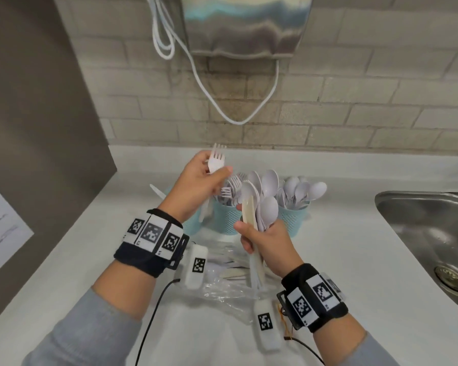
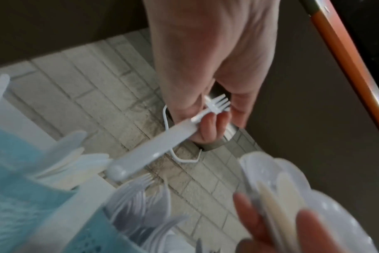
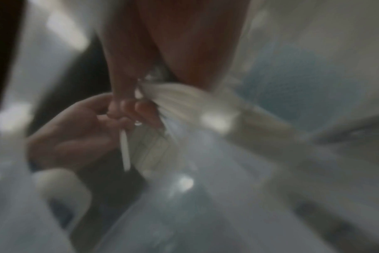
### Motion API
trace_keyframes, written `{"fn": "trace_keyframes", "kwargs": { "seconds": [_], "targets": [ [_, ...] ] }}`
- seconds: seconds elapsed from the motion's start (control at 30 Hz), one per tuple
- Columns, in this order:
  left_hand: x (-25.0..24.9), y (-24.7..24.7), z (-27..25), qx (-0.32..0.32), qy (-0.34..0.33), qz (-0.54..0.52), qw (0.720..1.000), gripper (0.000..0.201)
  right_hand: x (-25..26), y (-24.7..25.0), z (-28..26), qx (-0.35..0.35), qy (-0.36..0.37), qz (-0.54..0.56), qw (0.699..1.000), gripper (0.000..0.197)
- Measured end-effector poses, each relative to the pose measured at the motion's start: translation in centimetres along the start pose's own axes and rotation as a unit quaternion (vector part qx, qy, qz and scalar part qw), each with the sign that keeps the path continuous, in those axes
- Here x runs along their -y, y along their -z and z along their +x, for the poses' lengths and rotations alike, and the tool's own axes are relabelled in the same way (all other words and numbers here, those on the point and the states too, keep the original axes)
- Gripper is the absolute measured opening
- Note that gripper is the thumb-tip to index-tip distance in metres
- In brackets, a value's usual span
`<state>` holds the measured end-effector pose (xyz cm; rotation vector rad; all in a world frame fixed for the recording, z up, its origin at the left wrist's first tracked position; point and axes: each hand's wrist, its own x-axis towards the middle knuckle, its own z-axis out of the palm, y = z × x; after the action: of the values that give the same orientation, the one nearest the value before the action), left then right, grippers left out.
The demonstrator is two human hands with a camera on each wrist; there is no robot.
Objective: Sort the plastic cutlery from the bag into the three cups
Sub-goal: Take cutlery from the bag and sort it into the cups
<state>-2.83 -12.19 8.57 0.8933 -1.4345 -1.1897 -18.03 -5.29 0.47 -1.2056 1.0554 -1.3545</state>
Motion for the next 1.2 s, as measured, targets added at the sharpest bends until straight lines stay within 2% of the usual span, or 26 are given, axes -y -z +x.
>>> {"fn": "trace_keyframes", "kwargs": {
  "seconds": [0.1,0.2,0.3,0.4,0.5,0.6,0.73,0.8,0.87,1.03,1.2],
  "targets": [
    [0.9,-0.4,-0.9,0.09,0.038,0.031,0.995,0.007,0.0,-0.2,0.2,0.026,-0.003,-0.013,1.0,0.025],
    [1.1,-0.2,-1.1,0.118,0.053,0.02,0.991,0.002,-0.1,0.0,0.2,0.047,-0.007,-0.017,0.999,0.021],
    [1.3,0.0,-1.2,0.133,0.055,0.045,0.989,0.008,0.0,0.2,0.2,0.06,-0.011,0.003,0.998,0.034],
    [1.5,0.1,-1.4,0.142,0.061,0.023,0.988,0.02,0.1,0.2,0.2,0.069,-0.012,0.03,0.997,0.048],
    [1.7,0.2,-1.6,0.141,0.064,-0.004,0.988,0.014,0.0,0.2,0.2,0.085,-0.006,0.051,0.995,0.06],
    [2.0,-0.1,-1.7,0.112,0.048,0.03,0.992,0.011,0.1,0.1,0.1,0.108,-0.005,0.068,0.992,0.063],
    [1.6,-0.7,-1.6,0.032,0.004,0.021,0.999,0.013,0.1,0.2,0.0,0.105,-0.011,0.075,0.992,0.034],
    [1.3,-0.4,-1.2,-0.027,-0.018,-0.012,0.999,0.014,0.0,0.4,-0.2,0.096,-0.013,0.058,0.994,0.027],
    [1.0,-0.1,-0.8,-0.052,-0.033,-0.022,0.998,0.014,0.0,0.5,-0.4,0.092,-0.013,0.044,0.995,0.022],
    [1.3,-0.7,-0.3,-0.043,-0.033,-0.004,0.999,0.018,0.3,0.1,-0.5,0.097,-0.013,0.052,0.994,0.032],
    [1.4,-0.9,0.5,-0.144,-0.034,-0.032,0.989,0.016,0.0,0.5,-0.4,0.104,-0.011,0.027,0.994,0.027]
  ]
}}
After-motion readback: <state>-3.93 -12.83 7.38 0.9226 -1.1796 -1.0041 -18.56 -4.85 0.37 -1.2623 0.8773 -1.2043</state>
